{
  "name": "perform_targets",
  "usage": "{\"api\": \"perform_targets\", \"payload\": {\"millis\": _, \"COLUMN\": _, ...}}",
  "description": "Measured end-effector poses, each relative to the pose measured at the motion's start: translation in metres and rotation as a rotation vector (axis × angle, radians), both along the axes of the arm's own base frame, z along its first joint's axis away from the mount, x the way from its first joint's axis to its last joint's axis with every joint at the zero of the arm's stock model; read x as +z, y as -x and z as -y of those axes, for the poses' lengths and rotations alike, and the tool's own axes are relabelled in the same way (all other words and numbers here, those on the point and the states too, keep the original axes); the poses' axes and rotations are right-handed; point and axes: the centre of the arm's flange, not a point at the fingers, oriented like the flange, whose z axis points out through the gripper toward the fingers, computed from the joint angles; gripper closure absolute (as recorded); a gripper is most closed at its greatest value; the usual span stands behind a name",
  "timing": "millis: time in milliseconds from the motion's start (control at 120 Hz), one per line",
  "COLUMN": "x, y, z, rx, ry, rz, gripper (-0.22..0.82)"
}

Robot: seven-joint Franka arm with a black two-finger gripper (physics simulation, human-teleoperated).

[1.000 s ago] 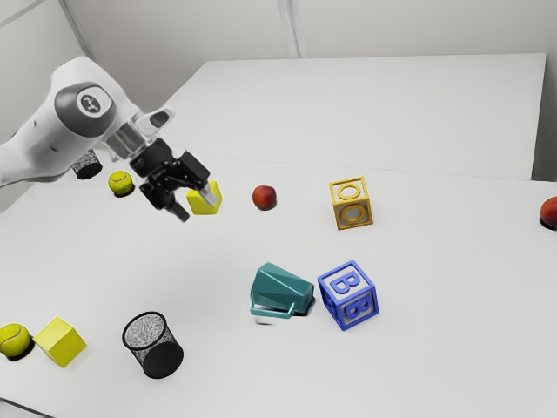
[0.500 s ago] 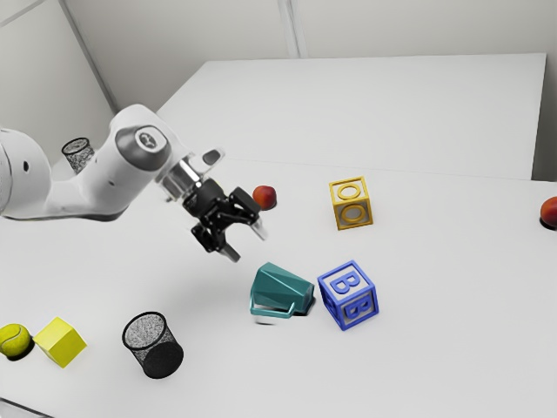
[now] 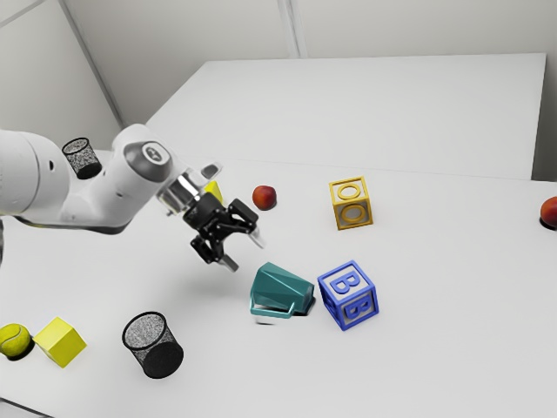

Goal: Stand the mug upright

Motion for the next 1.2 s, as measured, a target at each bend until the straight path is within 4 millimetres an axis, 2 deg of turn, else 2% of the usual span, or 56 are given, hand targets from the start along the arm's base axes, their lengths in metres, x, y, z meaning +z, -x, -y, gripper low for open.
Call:
{"api": "perform_targets", "payload": {"millis": 150, "x": -0.008, "y": -0.001, "z": 0.001, "rx": 0.006, "ry": 0.012, "rz": -0.009, "gripper": 0.02}}
{"api": "perform_targets", "payload": {"millis": 517, "x": -0.027, "y": -0.002, "z": 0.029, "rx": -0.001, "ry": 0.065, "rz": -0.033, "gripper": 0.03}}
{"api": "perform_targets", "payload": {"millis": 633, "x": -0.029, "y": -0.002, "z": 0.033, "rx": 0.001, "ry": 0.076, "rz": -0.034, "gripper": 0.07}}
{"api": "perform_targets", "payload": {"millis": 883, "x": -0.033, "y": -0.002, "z": 0.040, "rx": 0.007, "ry": 0.099, "rz": -0.040, "gripper": 0.27}}
{"api": "perform_targets", "payload": {"millis": 1083, "x": -0.034, "y": -0.003, "z": 0.044, "rx": 0.008, "ry": 0.105, "rz": -0.037, "gripper": 0.53}}
{"api": "perform_targets", "payload": {"millis": 1200, "x": -0.033, "y": -0.003, "z": 0.046, "rx": 0.006, "ry": 0.105, "rz": -0.034, "gripper": 0.63}}
